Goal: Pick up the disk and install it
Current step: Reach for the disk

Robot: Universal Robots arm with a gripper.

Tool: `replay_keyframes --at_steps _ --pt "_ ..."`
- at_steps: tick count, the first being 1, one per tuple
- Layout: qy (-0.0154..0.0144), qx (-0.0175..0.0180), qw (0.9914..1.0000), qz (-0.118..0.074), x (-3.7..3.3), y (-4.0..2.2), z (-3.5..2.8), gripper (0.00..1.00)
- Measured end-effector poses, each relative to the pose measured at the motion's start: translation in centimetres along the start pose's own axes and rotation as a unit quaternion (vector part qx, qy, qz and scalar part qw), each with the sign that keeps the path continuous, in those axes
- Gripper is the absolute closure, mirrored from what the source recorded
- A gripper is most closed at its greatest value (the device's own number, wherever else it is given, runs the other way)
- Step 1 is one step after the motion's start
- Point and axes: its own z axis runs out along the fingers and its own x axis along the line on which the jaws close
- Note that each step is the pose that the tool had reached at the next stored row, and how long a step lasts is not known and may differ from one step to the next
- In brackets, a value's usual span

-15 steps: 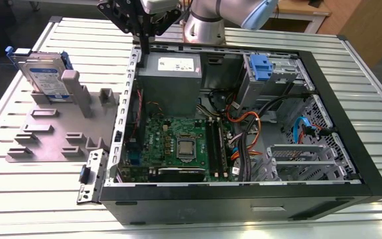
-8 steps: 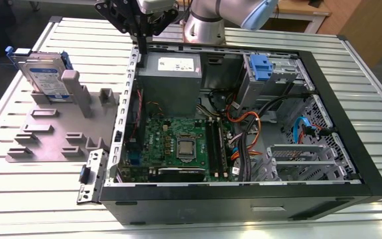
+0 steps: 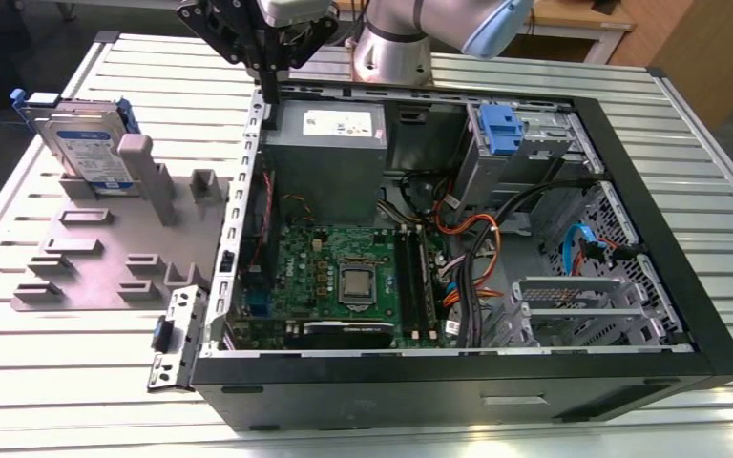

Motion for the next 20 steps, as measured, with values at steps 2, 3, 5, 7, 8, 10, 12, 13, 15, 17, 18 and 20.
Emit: replay_keyframes --at_steps 2,3,5,7,8,10,12,13,15,17,18,20 --pt "-0.0001 -0.0001 1.00000 0.000 0.01 0.00 0.01 0.89" --pt "0.0000 -0.0001 1.00000 0.000 0.04 0.00 0.02 0.89" --pt "0.0000 -0.0001 1.00000 0.000 0.08 -0.01 0.03 0.89" --pt "0.0000 0.0000 1.00000 0.000 0.09 -0.01 0.02 0.89" --pt "0.0000 0.0000 1.00000 0.000 0.10 -0.01 0.02 0.89" --pt "0.0000 0.0000 1.00000 0.000 0.39 -0.03 0.02 0.89" --pt "0.0000 0.0000 1.00000 0.000 0.43 -0.03 0.02 0.89" --pt "0.0000 -0.0001 1.00000 0.000 0.45 -0.03 0.02 0.89" --pt "0.0000 -0.0001 1.00000 0.000 0.49 -0.04 0.02 0.89" --pt "0.0000 -0.0001 1.00000 0.000 0.54 -0.04 0.02 0.89" --pt "0.0000 0.0000 1.00000 0.000 0.57 -0.04 0.02 0.89" --pt "0.0000 0.0000 1.00000 0.000 0.61 -0.05 0.02 0.89"
